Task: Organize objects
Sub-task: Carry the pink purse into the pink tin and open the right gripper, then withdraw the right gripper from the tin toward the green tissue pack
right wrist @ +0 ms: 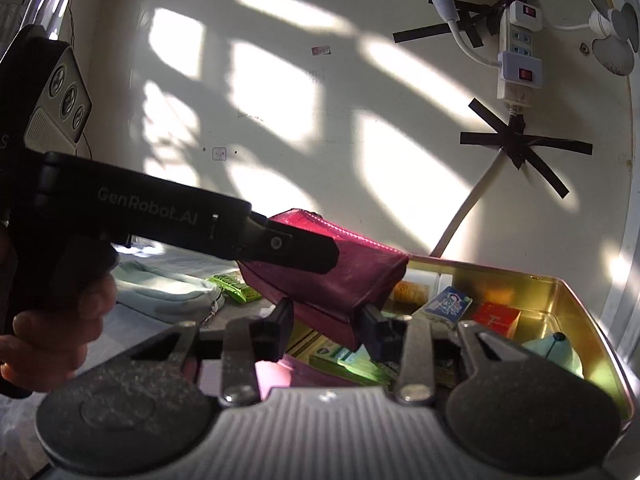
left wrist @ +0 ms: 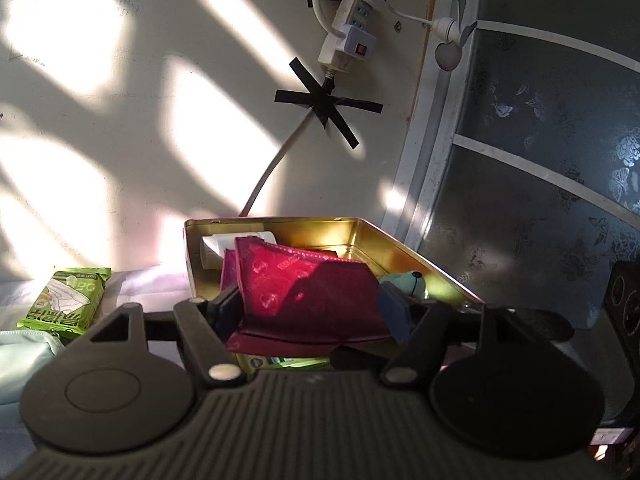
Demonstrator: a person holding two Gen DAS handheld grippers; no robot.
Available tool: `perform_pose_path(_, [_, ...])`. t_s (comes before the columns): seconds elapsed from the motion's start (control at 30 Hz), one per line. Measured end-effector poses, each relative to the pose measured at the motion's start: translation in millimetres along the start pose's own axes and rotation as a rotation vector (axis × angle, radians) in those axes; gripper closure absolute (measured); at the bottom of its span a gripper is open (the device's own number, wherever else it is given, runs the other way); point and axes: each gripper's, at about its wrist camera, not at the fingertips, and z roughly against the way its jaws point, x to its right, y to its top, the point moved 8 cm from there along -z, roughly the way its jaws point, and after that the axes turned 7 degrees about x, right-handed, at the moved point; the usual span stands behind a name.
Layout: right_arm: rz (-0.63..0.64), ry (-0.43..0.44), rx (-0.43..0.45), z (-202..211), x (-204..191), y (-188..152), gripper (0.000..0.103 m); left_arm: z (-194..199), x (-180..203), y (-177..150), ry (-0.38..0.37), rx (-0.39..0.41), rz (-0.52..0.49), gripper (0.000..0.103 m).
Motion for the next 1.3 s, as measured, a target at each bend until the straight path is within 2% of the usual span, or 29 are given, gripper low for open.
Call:
perform_pose_path(0.1, [-0.07, 0.012, -0.074, -29.8, 16.6, -8.2, 0.068, -26.0, -11.6, -6.2, 0.043, -0.048, 0.015, 0.031])
perform_pose_path(0.17, [-0.074, -0.023, -0.103, -40.3, 26.0, -13.1, 0.067, -39.3, -13.7, -10.2, 0.049, -0.071, 0.016, 0.031])
perform_pose_path(0.3, [-0.014, -0.165, -0.073, -37.3, 46.5, -14.8, 0.066, -66.1, -1.8, -18.7, 0.009, -0.115, 0.012, 0.031])
perform_pose_path(0.43, [-0.065, -0.216, -0.067, -30.7, 63.8, -17.1, 0.064, -78.6, 6.3, -17.9, 0.034, -0.131, 0.013, 0.028])
perform_pose_path(0.47, [-0.067, -0.221, -0.058, -27.6, 64.0, -16.3, 0.063, -76.7, 5.3, -17.3, 0.042, -0.132, 0.025, 0.023])
perform_pose_path(0.53, [-0.066, -0.224, -0.038, -20.1, 62.0, -14.3, 0.056, -68.1, 2.0, -15.3, 0.063, -0.126, 0.035, 0.021])
perform_pose_path(0.73, [-0.094, -0.214, 0.011, 10.9, 47.6, -12.1, 0.056, -24.4, -3.8, -7.9, 0.165, -0.094, 0.006, 0.021])
perform_pose_path(0.87, [-0.139, -0.209, 0.027, 35.2, 36.2, -16.2, 0.056, 3.7, 2.2, -15.3, 0.242, -0.1, -0.036, 0.021])
perform_pose_path(1.03, [-0.188, -0.19, 0.012, 57.0, 23.5, -23.1, 0.056, 33.2, 11.1, -32.1, 0.311, -0.118, -0.082, 0.02])
perform_pose_path(1.3, [-0.184, -0.177, -0.021, 70.4, 2.6, -31.2, 0.055, 68.7, 2.8, -57.0, 0.398, -0.141, -0.119, 0.02])
